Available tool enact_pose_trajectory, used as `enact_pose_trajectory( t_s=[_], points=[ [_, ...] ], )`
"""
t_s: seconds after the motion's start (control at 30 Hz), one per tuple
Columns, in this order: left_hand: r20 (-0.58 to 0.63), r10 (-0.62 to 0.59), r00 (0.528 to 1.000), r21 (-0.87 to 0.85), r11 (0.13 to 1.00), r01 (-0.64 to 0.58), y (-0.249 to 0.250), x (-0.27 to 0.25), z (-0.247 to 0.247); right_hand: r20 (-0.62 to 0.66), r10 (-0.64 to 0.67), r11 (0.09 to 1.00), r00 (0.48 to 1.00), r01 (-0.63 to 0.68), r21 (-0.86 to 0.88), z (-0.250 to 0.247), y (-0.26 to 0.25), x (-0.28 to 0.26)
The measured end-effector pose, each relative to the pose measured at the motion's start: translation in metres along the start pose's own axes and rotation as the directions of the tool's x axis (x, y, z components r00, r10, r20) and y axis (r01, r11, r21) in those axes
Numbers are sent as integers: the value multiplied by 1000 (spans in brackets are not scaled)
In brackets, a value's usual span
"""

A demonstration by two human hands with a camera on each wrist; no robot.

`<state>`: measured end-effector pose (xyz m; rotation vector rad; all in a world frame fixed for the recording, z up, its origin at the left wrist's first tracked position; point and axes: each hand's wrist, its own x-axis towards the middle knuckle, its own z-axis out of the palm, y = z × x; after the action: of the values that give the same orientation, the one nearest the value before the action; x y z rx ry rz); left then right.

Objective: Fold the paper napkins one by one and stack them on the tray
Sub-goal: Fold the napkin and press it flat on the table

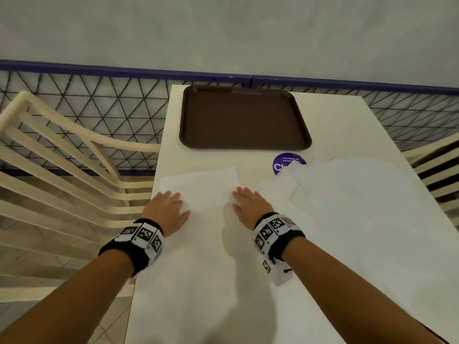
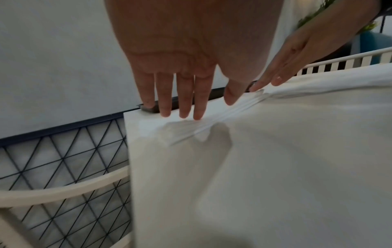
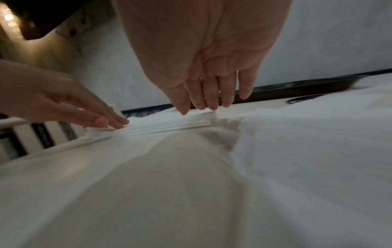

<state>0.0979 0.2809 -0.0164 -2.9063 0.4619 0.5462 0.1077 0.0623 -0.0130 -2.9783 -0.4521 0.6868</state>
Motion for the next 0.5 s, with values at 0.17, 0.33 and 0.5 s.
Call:
enact_pose_trajectory(
  t_s=[0.17,0.33,0.5],
  points=[
    [-177,84,981,-87,991,-101,46,3,-27,-143,346,927,927,-315,202,11,73,-64],
    [-264,268,926,-102,947,-303,113,13,-49,-59,599,754,799,-538,377,26,149,-123],
    [-274,366,889,-85,912,-402,165,19,-61,63,584,722,809,-554,415,37,178,-138]
  ],
)
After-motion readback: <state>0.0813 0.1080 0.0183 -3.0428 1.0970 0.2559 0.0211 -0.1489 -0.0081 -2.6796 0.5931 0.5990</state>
